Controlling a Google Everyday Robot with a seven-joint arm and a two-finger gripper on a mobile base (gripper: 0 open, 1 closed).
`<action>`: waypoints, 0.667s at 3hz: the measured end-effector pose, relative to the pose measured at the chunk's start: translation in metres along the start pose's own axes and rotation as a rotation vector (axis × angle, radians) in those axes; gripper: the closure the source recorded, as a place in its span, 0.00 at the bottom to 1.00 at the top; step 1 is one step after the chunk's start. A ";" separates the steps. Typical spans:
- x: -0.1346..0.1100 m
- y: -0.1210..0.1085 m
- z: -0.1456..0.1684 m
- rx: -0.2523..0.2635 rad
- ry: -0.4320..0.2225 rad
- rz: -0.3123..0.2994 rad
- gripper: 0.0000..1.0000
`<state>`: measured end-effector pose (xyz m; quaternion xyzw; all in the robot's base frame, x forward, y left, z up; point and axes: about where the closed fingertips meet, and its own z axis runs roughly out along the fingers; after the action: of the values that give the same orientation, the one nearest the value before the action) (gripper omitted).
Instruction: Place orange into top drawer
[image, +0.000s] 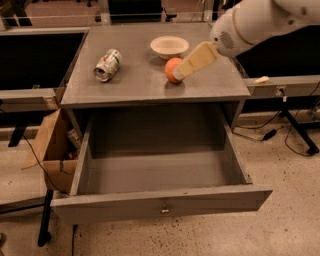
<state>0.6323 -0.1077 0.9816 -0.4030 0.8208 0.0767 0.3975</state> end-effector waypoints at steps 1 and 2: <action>-0.024 -0.013 0.064 0.021 -0.068 0.087 0.00; -0.019 -0.027 0.102 0.054 -0.061 0.172 0.00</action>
Offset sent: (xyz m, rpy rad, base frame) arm 0.1267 0.0403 -0.0847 0.1756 0.0350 -0.2647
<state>0.7185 -0.0685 0.9315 -0.3177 0.8417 0.1004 0.4249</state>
